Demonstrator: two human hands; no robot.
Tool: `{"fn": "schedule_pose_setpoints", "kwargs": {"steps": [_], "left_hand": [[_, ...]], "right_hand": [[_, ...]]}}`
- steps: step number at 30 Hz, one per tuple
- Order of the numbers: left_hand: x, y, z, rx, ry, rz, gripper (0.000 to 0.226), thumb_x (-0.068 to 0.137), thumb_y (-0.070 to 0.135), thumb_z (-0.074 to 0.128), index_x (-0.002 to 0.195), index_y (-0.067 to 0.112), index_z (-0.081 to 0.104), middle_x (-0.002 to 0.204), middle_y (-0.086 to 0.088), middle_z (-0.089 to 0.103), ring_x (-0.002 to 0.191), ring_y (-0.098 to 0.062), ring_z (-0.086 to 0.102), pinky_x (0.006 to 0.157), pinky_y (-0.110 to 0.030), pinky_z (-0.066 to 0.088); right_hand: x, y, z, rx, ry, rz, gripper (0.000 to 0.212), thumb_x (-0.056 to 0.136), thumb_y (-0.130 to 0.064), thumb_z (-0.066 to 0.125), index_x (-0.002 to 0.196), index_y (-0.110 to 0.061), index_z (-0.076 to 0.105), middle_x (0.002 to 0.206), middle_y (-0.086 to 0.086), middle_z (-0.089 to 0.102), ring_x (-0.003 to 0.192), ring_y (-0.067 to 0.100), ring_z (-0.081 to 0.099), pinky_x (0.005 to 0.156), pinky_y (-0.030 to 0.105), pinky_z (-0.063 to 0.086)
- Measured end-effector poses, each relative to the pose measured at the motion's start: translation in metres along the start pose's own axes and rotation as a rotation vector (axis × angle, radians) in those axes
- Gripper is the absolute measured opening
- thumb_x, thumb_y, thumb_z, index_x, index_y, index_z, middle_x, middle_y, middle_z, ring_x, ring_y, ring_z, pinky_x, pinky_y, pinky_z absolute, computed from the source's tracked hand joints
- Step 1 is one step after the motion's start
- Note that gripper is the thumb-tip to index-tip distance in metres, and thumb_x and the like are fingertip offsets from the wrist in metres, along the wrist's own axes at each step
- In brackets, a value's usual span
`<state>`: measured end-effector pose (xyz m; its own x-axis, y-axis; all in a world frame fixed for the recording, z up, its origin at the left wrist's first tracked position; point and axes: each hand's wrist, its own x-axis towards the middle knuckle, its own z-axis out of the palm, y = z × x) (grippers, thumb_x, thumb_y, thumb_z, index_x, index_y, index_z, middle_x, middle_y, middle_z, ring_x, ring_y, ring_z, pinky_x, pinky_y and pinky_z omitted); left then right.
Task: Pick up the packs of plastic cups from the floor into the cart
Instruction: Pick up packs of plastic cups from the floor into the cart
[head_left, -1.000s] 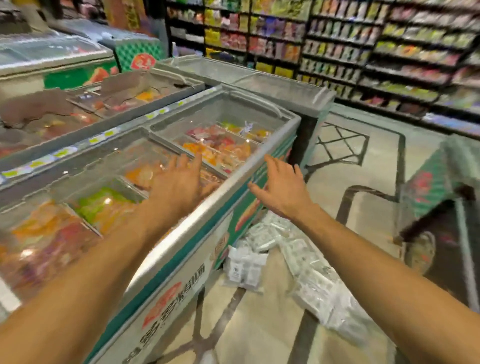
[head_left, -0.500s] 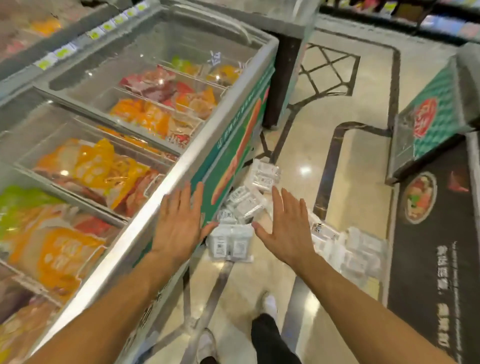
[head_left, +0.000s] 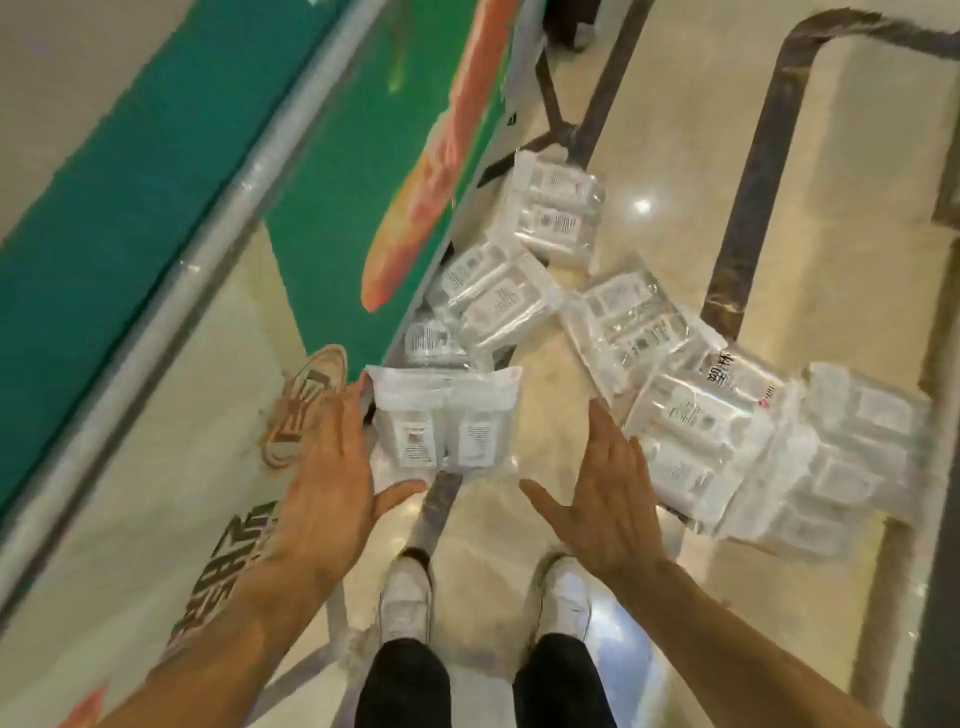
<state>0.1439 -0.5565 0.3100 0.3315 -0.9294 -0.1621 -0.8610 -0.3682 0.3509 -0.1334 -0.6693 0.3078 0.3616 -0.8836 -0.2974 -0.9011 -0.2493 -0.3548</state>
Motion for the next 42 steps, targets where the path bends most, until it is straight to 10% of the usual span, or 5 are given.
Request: {"fn": "schedule_pose_setpoints", "kwargs": {"steps": [15, 21, 30, 37, 42], "left_hand": [[0.056, -0.161, 0.323, -0.481, -0.15, -0.367, 0.135, 0.069, 0.084, 0.082, 0.167, 0.035, 0.003, 0.168, -0.002, 0.039, 0.153, -0.023, 0.043, 0.122, -0.058, 0.041], [0.072, -0.162, 0.336, -0.554, -0.081, -0.414, 0.121, 0.072, 0.072, 0.084, 0.162, 0.037, 0.01, 0.157, 0.002, 0.05, 0.136, -0.022, 0.059, 0.109, -0.058, 0.054], [0.056, -0.096, 0.238, -0.494, -0.135, -0.416, 0.098, 0.085, 0.047, 0.086, 0.149, 0.009, 0.023, 0.14, 0.007, 0.041, 0.12, -0.01, 0.05, 0.087, -0.018, 0.048], [0.042, -0.016, 0.058, -0.584, -0.221, -0.427, 0.117, 0.07, 0.08, 0.08, 0.15, 0.021, 0.019, 0.144, -0.004, 0.055, 0.123, -0.027, 0.061, 0.104, -0.051, 0.054], [0.023, 0.056, -0.09, -0.615, -0.171, -0.44, 0.085, 0.081, 0.055, 0.088, 0.137, 0.023, 0.033, 0.116, 0.015, 0.059, 0.113, -0.018, 0.061, 0.097, -0.035, 0.047]], "right_hand": [[0.125, 0.085, 0.33, 0.477, -0.084, 0.168, 0.146, 0.073, -0.075, 0.085, 0.171, -0.017, -0.006, 0.179, 0.008, 0.012, 0.164, 0.026, 0.017, 0.131, 0.048, 0.025], [0.141, 0.082, 0.357, 0.625, -0.043, 0.128, 0.117, 0.07, -0.071, 0.089, 0.157, -0.033, 0.022, 0.146, -0.008, 0.048, 0.134, 0.018, 0.056, 0.097, 0.051, 0.061], [0.1, 0.049, 0.242, 0.57, 0.05, 0.215, 0.122, 0.068, -0.074, 0.089, 0.157, -0.023, 0.023, 0.142, 0.002, 0.053, 0.124, 0.024, 0.062, 0.095, 0.05, 0.062], [0.049, -0.003, 0.055, 0.632, 0.026, 0.343, 0.107, 0.06, -0.077, 0.09, 0.143, -0.041, 0.032, 0.125, -0.007, 0.071, 0.106, 0.014, 0.074, 0.088, 0.042, 0.065], [0.003, -0.051, -0.091, 0.634, -0.021, 0.397, 0.104, 0.069, -0.067, 0.093, 0.146, -0.034, 0.031, 0.116, -0.009, 0.071, 0.1, 0.018, 0.074, 0.09, 0.048, 0.064]]}}
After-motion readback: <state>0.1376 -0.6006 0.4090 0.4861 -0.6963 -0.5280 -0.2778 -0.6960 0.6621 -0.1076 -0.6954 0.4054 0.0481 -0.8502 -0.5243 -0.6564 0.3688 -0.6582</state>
